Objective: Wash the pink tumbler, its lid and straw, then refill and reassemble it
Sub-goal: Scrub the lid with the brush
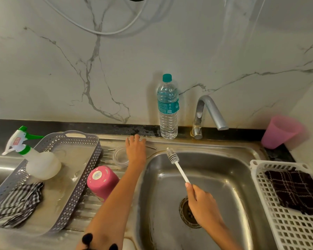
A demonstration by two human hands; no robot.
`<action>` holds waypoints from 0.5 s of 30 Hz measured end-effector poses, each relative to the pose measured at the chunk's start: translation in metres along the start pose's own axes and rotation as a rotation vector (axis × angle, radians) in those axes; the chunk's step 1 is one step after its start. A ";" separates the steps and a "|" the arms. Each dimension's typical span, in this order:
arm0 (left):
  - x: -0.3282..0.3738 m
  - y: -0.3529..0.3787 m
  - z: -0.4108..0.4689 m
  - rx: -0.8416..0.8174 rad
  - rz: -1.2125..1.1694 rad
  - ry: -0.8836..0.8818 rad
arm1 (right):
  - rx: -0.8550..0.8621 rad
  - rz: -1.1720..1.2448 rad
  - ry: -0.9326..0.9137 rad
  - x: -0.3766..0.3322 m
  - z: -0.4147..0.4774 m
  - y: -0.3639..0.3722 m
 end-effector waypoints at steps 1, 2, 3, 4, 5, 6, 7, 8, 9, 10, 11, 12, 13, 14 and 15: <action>0.004 0.004 0.004 -0.022 0.016 0.031 | 0.004 0.016 0.009 0.003 0.001 -0.002; 0.007 0.006 0.008 -0.037 0.019 0.049 | 0.005 0.022 0.020 0.007 0.001 -0.004; 0.007 0.007 0.011 -0.048 0.017 0.052 | 0.007 0.023 0.026 0.011 0.002 -0.006; 0.007 0.007 0.014 -0.055 0.015 0.053 | 0.009 0.027 0.034 0.014 0.002 -0.007; 0.007 0.007 0.016 -0.060 0.016 0.055 | 0.014 0.039 0.038 0.018 0.003 -0.009; 0.008 0.008 0.018 -0.071 0.018 0.059 | 0.018 0.055 0.047 0.021 0.003 -0.011; 0.010 0.009 0.018 -0.082 0.027 0.066 | 0.019 0.071 0.056 0.024 0.003 -0.012; 0.011 0.010 0.017 -0.089 0.044 0.075 | 0.018 0.085 0.068 0.026 0.002 -0.012; 0.012 0.011 0.016 -0.094 0.066 0.088 | 0.018 0.098 0.075 0.027 0.002 -0.013; 0.012 0.012 0.016 -0.096 0.087 0.103 | 0.020 0.105 0.079 0.028 0.003 -0.013; 0.013 0.014 0.015 -0.102 0.104 0.118 | 0.025 0.107 0.076 0.028 0.003 -0.014; 0.014 0.015 0.015 -0.108 0.124 0.136 | 0.027 0.105 0.075 0.028 0.003 -0.013; 0.015 0.015 0.015 -0.112 0.151 0.157 | 0.026 0.105 0.073 0.028 0.003 -0.013; 0.016 0.013 0.014 -0.113 0.185 0.176 | 0.022 0.106 0.074 0.028 0.002 -0.013; 0.018 0.012 0.015 -0.115 0.221 0.192 | 0.022 0.107 0.073 0.028 0.002 -0.013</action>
Point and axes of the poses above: each hand's wrist, its own z-axis towards the middle knuckle, its own y-axis out of the palm, x = y × z, the point moved 10 cm from there along z, towards the middle knuckle, and after that the axes turned 1 degree about -z, right-handed, at the moved point
